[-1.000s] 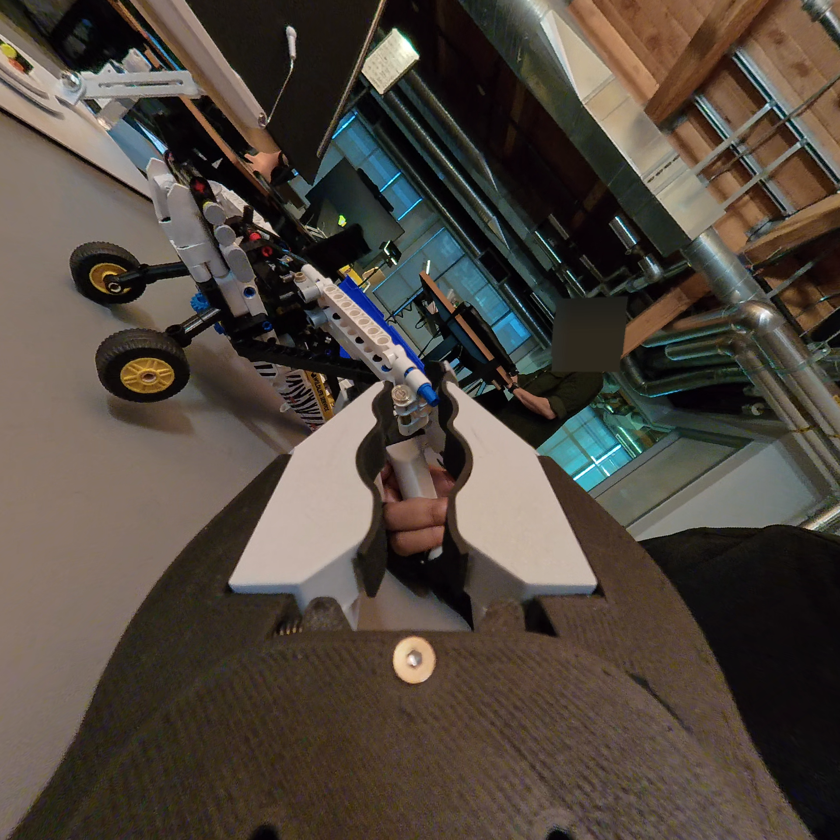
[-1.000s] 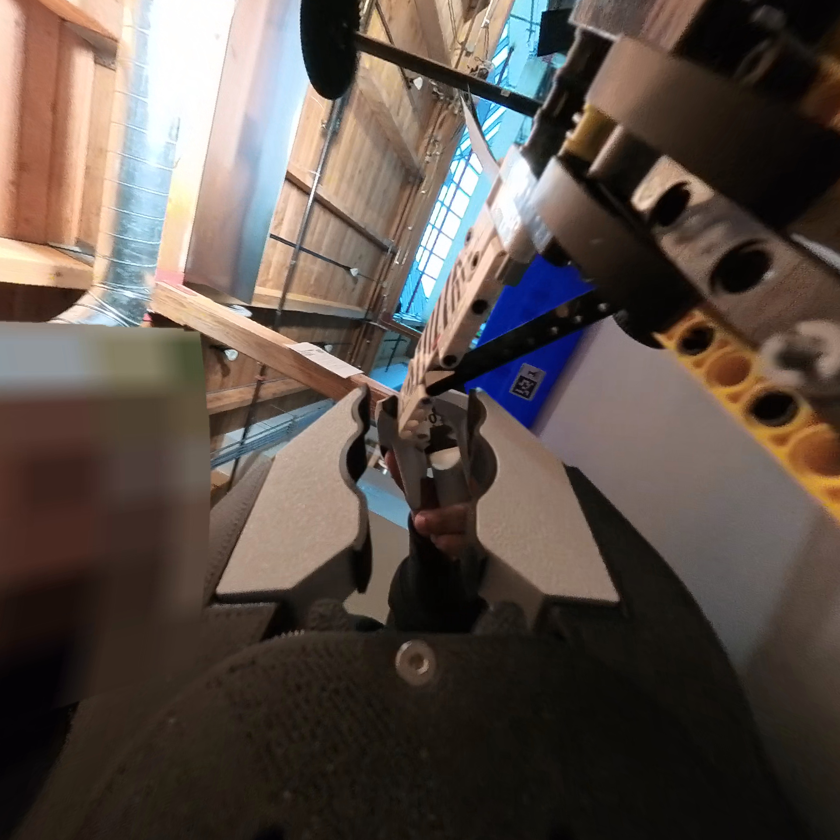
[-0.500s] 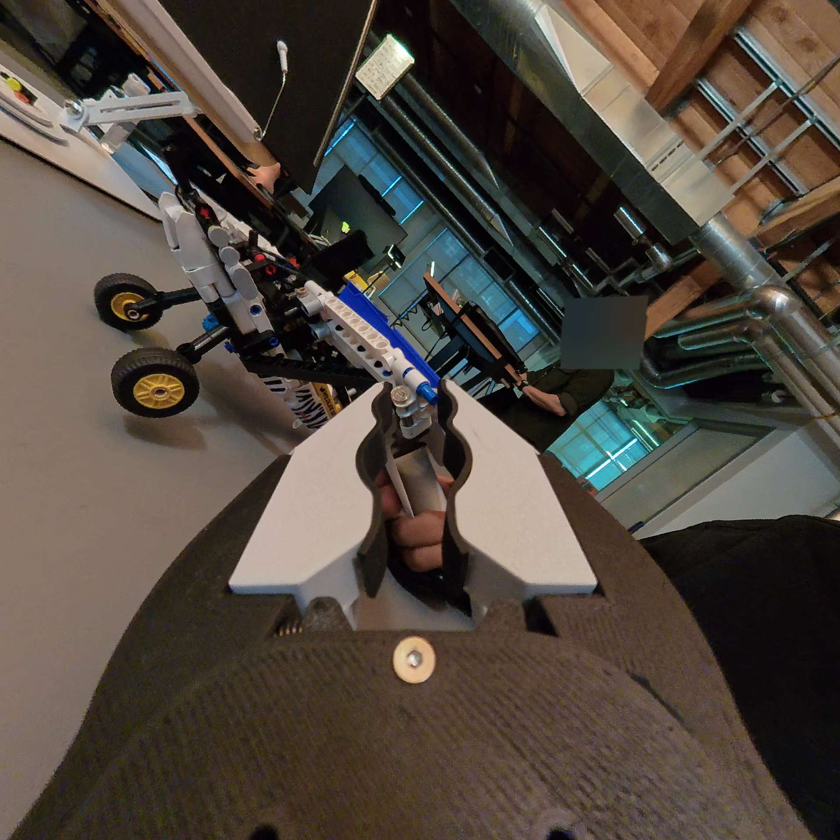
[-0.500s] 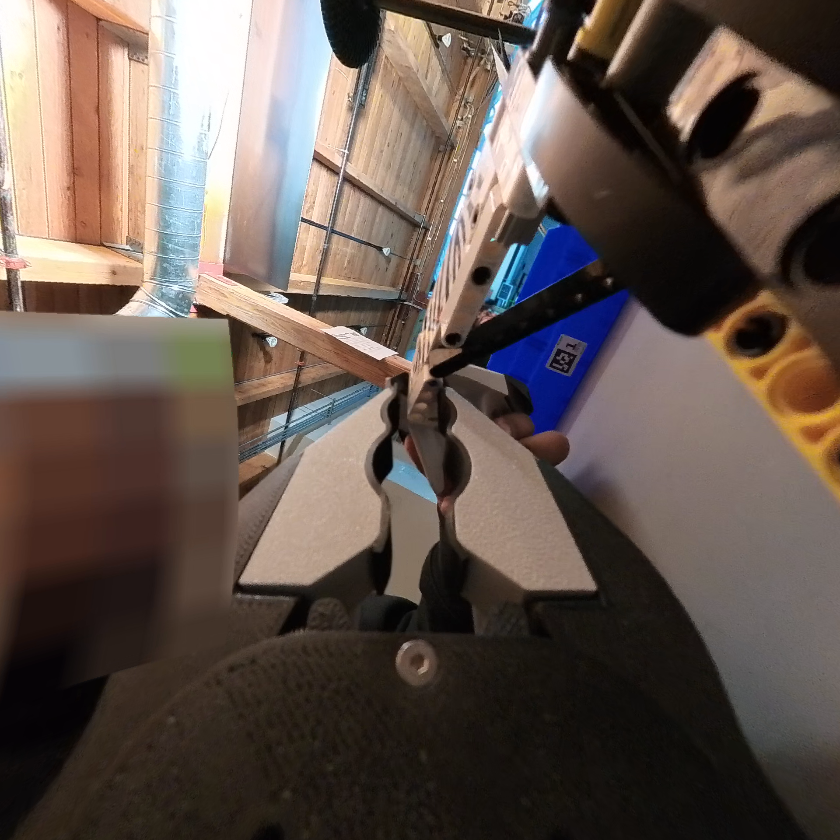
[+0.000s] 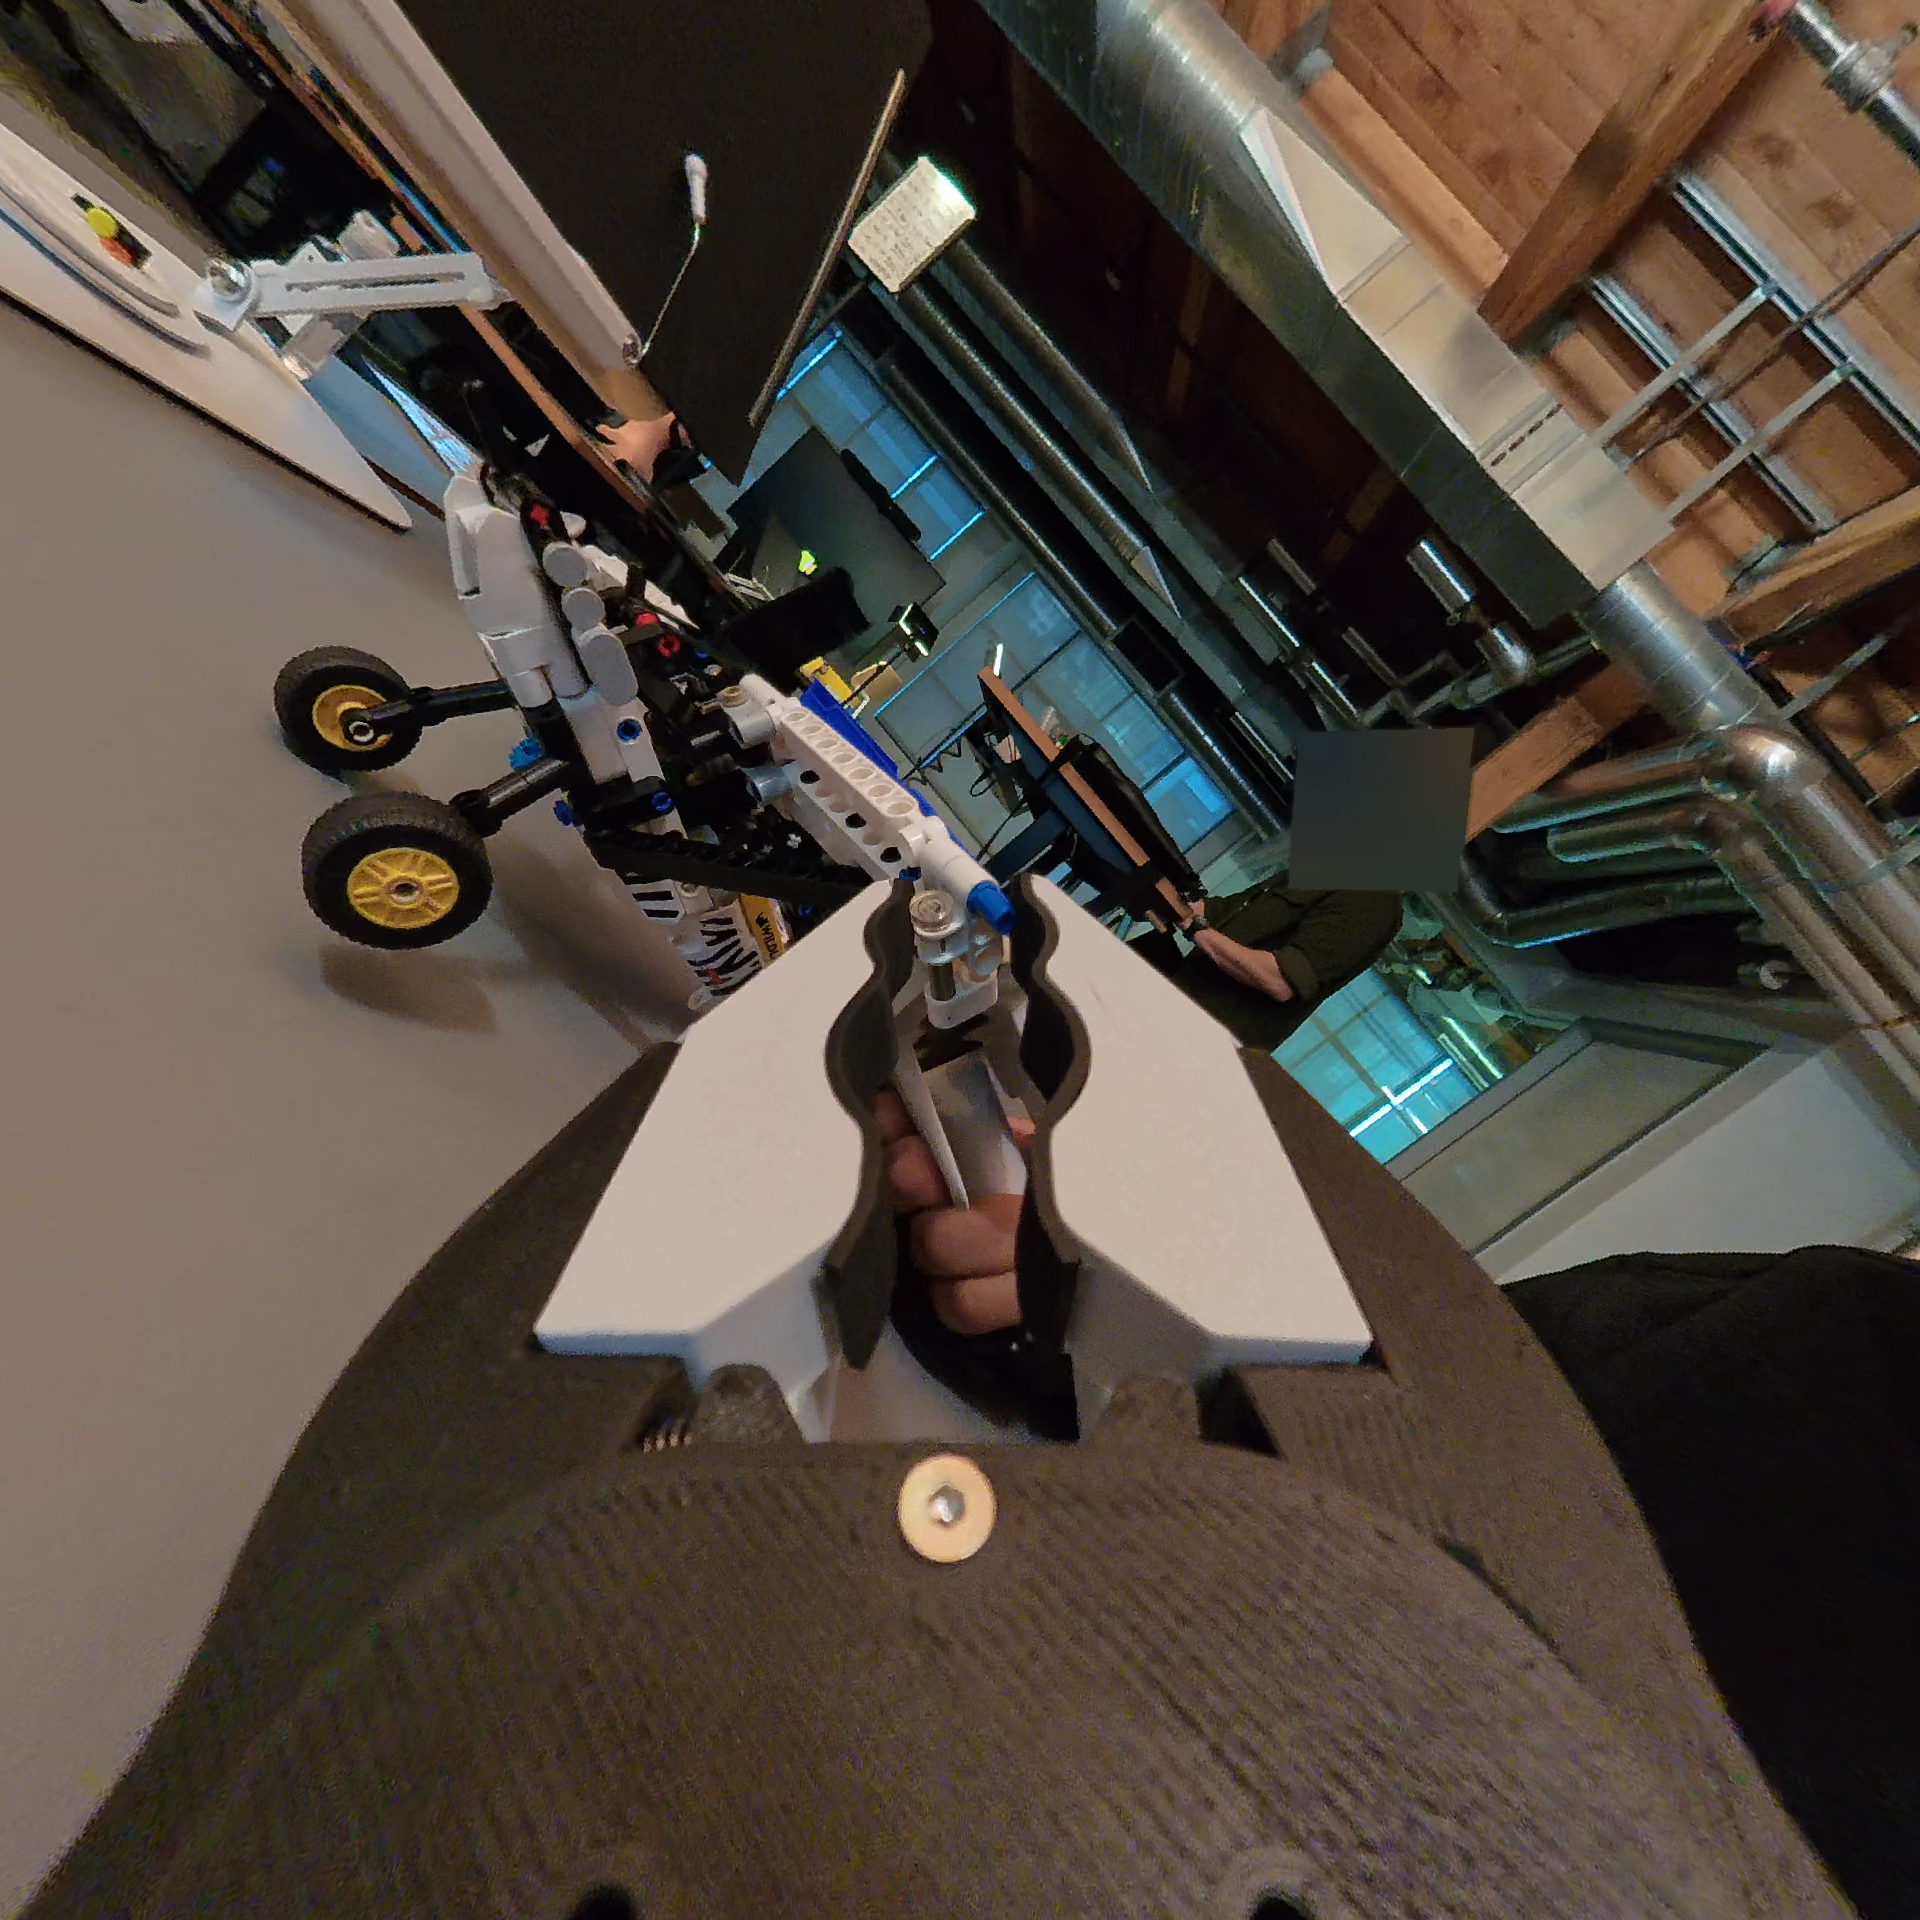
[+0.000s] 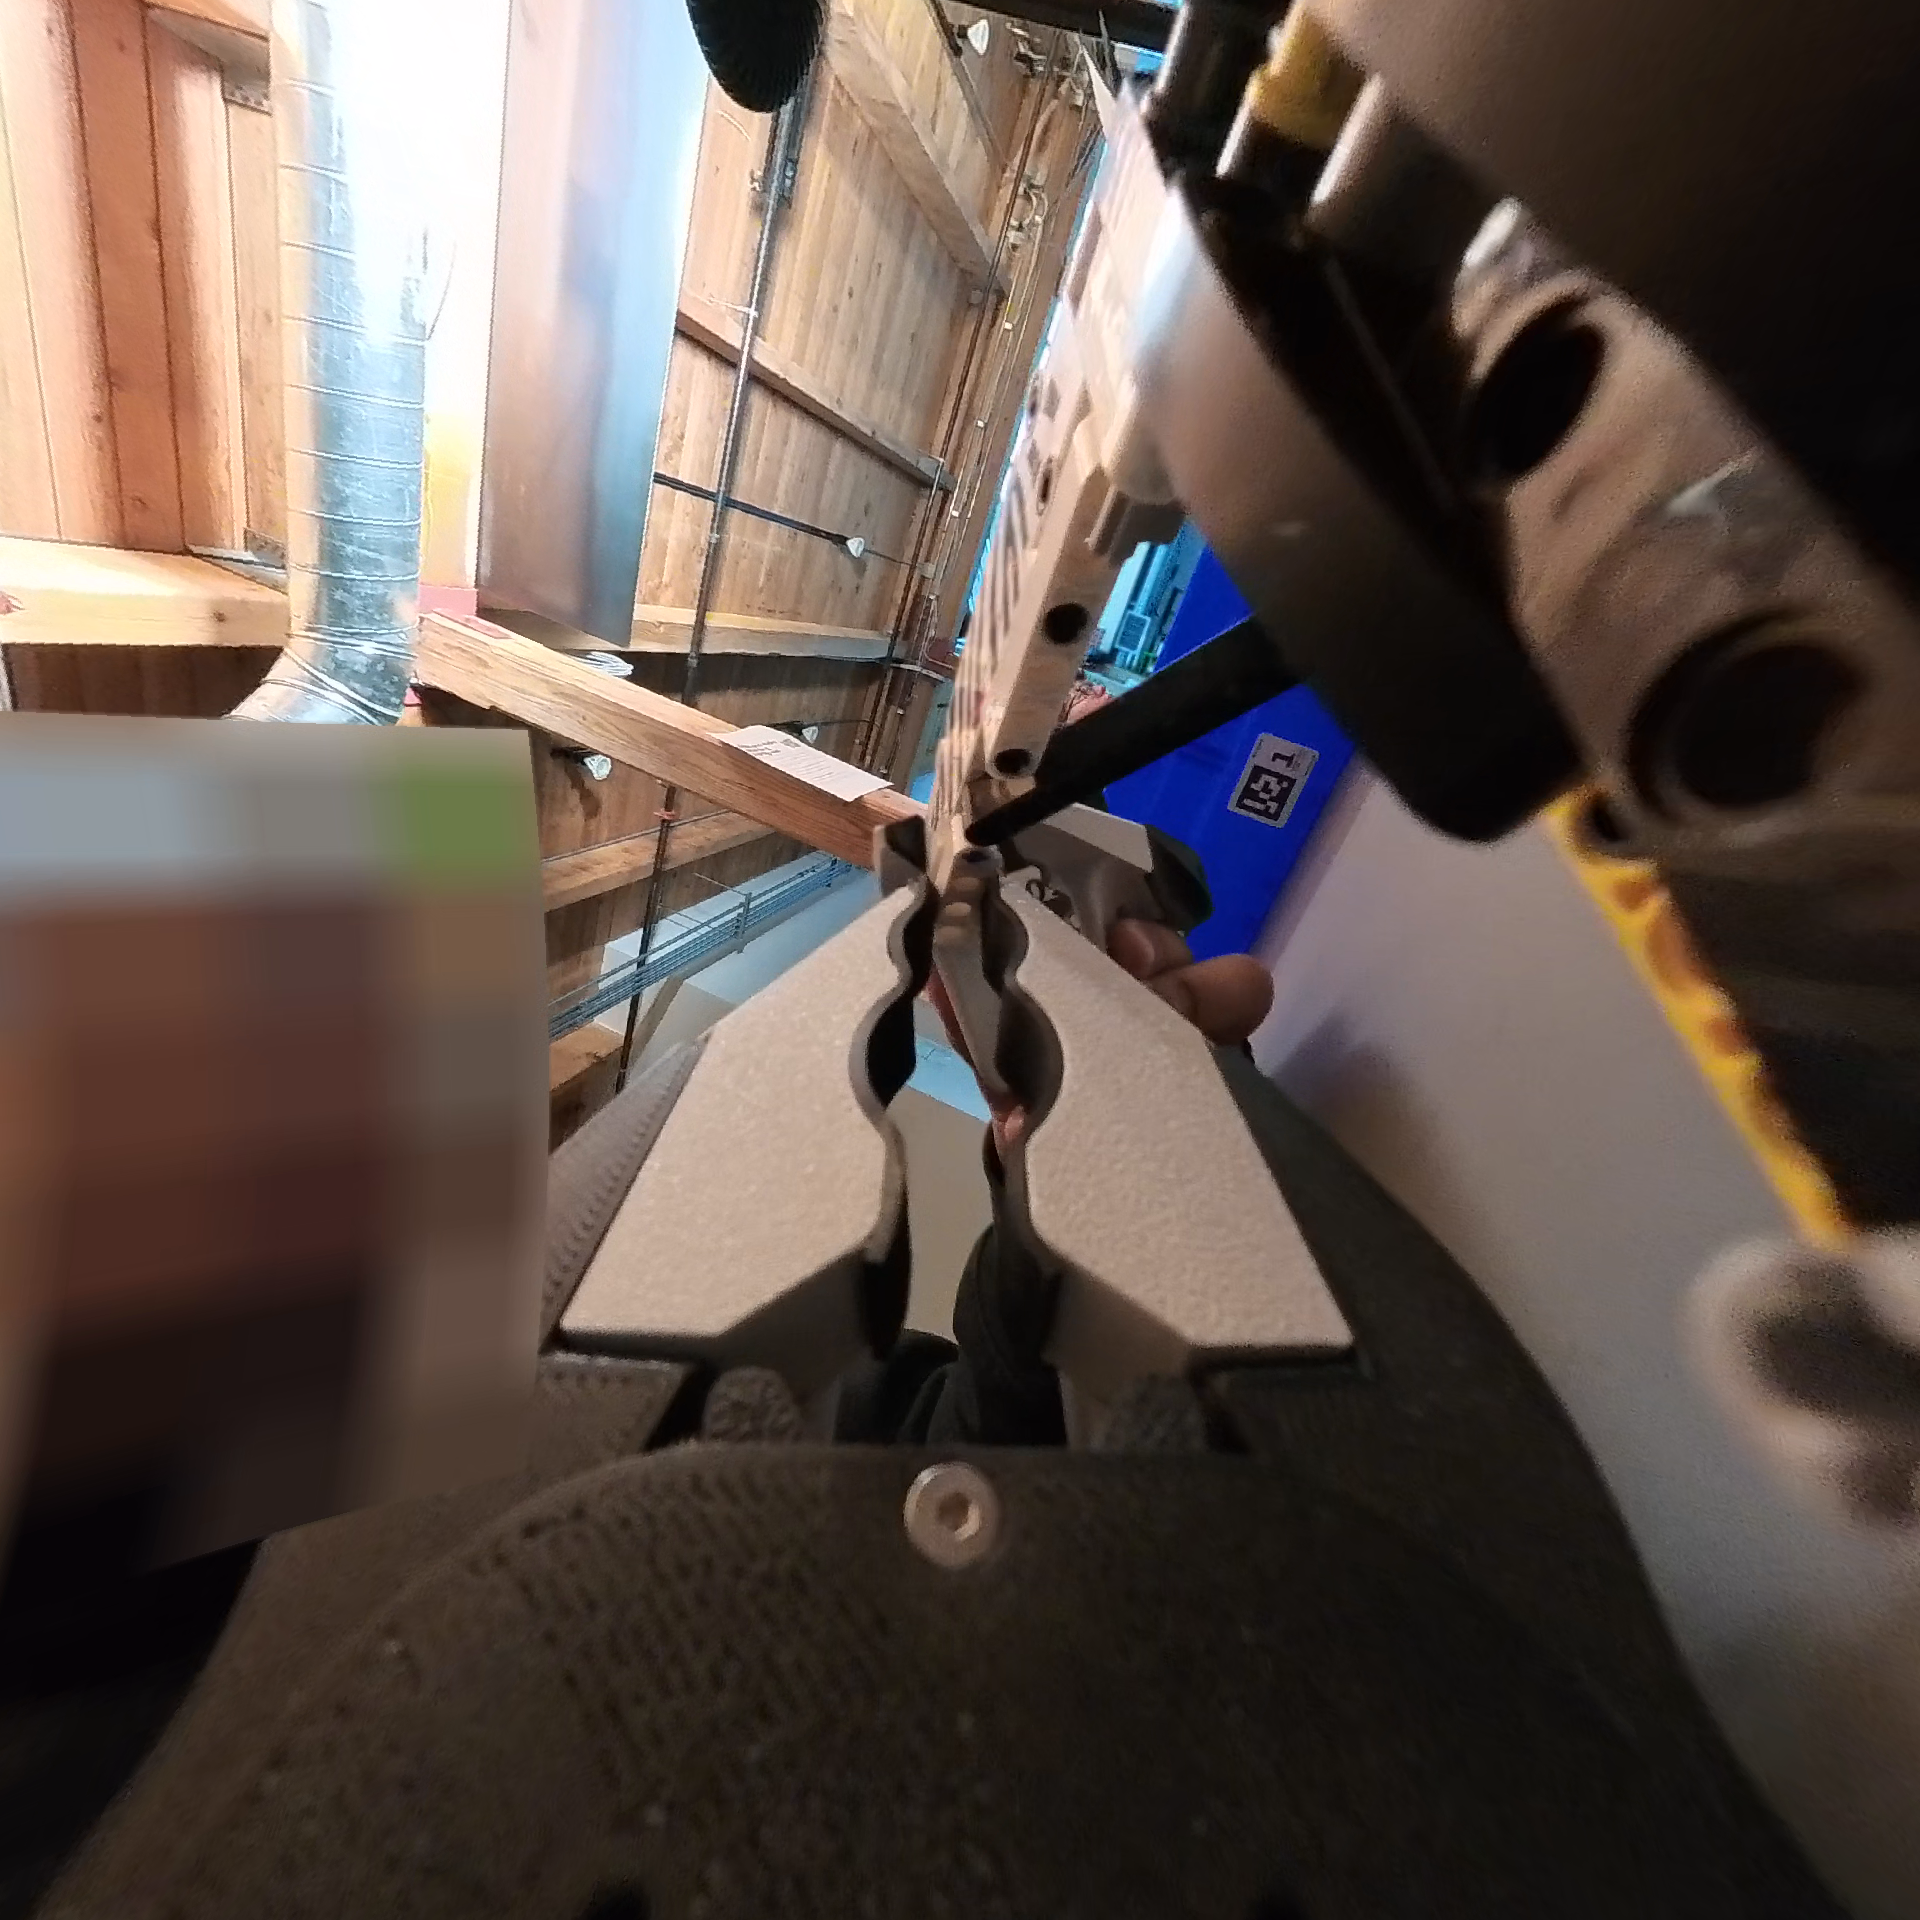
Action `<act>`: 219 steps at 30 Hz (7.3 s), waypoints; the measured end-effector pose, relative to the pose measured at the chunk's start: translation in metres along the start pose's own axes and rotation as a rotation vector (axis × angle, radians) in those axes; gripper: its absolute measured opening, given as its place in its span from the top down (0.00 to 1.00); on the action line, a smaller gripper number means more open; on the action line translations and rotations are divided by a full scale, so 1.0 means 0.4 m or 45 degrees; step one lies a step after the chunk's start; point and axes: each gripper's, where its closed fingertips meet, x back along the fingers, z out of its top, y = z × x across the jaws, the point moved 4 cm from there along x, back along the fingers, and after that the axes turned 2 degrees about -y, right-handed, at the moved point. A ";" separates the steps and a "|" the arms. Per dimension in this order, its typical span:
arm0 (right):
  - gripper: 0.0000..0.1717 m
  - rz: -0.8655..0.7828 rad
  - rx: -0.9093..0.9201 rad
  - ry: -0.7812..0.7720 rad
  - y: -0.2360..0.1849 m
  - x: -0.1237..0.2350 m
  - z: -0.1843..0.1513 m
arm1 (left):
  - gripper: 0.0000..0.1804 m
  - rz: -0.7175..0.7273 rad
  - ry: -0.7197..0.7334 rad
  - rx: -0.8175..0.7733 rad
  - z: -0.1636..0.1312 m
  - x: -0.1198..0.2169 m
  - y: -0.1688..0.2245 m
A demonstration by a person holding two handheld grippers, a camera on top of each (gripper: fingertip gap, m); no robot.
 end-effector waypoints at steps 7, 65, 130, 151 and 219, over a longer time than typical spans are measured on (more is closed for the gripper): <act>0.96 -0.021 0.000 0.056 -0.002 0.003 0.001 | 0.92 0.024 0.036 -0.011 0.000 -0.005 -0.001; 0.97 -0.265 0.062 0.181 0.002 0.064 -0.057 | 0.97 0.299 -0.463 0.078 -0.051 -0.027 -0.003; 0.97 -0.861 1.864 -0.154 -0.209 0.226 -0.129 | 0.80 0.213 -0.178 -0.573 -0.176 -0.050 0.203; 0.97 -0.989 2.363 -0.254 -0.209 0.282 -0.167 | 1.00 0.051 -0.235 0.054 -0.303 -0.180 0.159; 0.96 0.060 0.678 0.391 -0.280 0.448 -0.009 | 0.95 -0.049 -0.166 -0.992 -0.324 -0.379 0.212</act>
